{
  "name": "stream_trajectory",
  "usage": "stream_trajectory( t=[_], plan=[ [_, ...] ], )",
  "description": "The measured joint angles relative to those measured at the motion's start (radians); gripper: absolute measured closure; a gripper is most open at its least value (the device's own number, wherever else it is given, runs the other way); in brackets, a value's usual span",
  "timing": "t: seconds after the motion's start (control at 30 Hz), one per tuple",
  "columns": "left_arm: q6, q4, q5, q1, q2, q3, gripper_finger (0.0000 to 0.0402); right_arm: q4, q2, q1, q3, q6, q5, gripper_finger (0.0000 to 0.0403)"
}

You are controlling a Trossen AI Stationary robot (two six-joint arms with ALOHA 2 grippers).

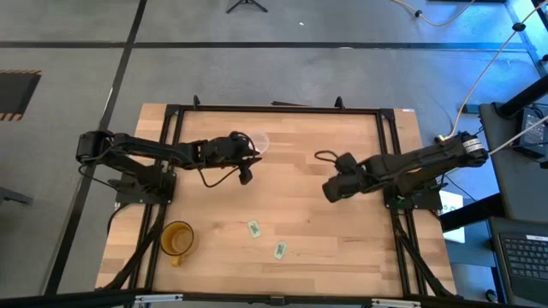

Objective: Pick and place Stevia / Truvia into bins
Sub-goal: Put the stevia packet into the transparent container

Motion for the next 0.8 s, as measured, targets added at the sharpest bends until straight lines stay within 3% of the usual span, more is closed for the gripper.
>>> stream_trajectory(
  t=[0.33,0.8],
  plan=[
    [0.0,0.0,0.0,0.005,0.0,0.0,0.0311,0.103,0.0,0.044,-0.224,0.103,-0.032,0.0403],
    [0.0,0.0,-0.003,0.005,0.0,0.0,0.0311,0.096,0.0,0.043,-0.269,0.085,0.0,0.0403]
  ],
)
